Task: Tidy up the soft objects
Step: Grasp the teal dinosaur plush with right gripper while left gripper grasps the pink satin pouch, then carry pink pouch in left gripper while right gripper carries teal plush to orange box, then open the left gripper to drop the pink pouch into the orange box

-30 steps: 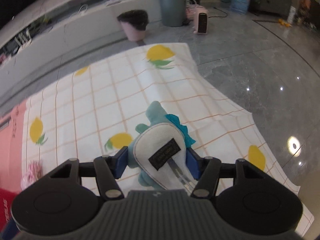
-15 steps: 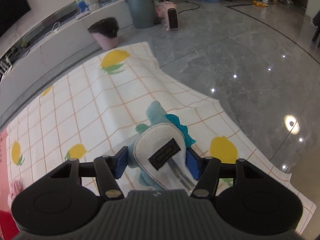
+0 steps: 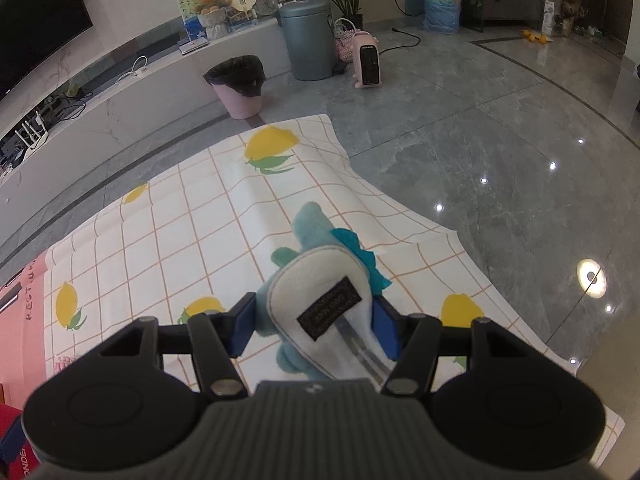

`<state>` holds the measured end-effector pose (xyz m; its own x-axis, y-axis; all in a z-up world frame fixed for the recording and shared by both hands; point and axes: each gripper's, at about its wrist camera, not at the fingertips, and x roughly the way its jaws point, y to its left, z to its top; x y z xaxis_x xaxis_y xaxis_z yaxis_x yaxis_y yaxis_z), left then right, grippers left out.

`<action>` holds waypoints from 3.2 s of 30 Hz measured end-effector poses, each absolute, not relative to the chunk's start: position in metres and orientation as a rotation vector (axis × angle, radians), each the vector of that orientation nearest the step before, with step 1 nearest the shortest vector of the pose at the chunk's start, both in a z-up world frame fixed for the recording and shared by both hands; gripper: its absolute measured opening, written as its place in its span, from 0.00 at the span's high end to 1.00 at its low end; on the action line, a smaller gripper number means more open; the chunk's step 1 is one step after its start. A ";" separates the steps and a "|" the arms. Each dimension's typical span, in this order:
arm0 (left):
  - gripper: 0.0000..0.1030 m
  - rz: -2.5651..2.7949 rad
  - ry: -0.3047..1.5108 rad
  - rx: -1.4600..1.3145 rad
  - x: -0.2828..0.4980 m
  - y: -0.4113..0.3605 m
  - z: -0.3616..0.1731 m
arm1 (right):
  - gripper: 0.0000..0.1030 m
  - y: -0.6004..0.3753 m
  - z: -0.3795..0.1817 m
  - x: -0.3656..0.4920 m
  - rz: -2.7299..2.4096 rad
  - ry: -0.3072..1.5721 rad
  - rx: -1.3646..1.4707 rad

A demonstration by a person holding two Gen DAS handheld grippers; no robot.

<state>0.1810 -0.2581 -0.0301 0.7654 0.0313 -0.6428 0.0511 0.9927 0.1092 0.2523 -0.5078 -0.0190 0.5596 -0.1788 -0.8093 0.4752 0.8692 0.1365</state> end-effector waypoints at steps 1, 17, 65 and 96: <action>0.12 0.031 0.716 0.133 0.186 -0.256 -0.037 | 0.41 -0.508 -0.019 0.253 -0.395 0.900 0.363; 0.31 0.264 0.757 0.144 0.231 -0.255 -0.080 | 0.41 -0.501 -0.016 0.254 -0.349 0.906 0.384; 0.60 0.164 0.619 0.057 0.227 -0.011 0.155 | 0.41 -0.202 0.123 0.313 0.276 0.724 0.406; 0.12 0.173 0.679 0.008 0.185 0.114 0.002 | 0.42 -0.046 -0.001 0.320 0.492 0.967 0.333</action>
